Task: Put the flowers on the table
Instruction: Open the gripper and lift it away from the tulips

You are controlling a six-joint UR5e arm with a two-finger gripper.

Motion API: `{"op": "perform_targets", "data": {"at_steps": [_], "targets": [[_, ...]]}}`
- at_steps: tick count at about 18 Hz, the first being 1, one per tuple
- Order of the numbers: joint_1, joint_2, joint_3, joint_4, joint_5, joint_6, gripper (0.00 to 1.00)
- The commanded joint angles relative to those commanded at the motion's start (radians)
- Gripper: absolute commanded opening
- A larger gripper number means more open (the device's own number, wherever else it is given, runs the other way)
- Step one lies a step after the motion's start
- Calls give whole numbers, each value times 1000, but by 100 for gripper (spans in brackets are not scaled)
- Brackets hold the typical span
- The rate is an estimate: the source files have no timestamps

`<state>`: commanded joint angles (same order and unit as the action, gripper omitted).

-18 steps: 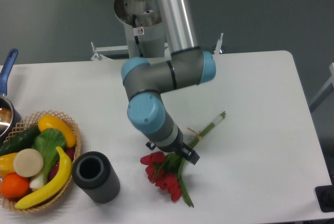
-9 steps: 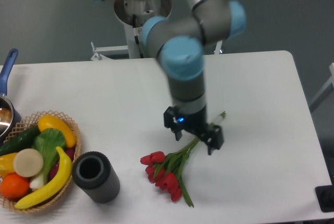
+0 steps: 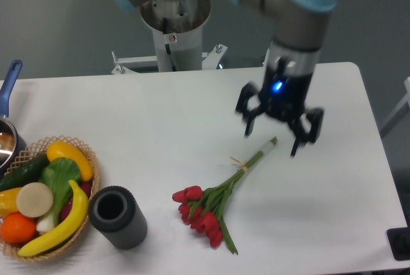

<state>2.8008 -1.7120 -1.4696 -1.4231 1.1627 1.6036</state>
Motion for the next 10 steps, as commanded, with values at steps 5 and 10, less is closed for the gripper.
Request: {"op": "perform_targets", "data": {"at_steps": [5, 10], "targets": [[34, 54, -14, -94, 152, 243, 100], [34, 63, -18, -102, 199, 295, 100]]}}
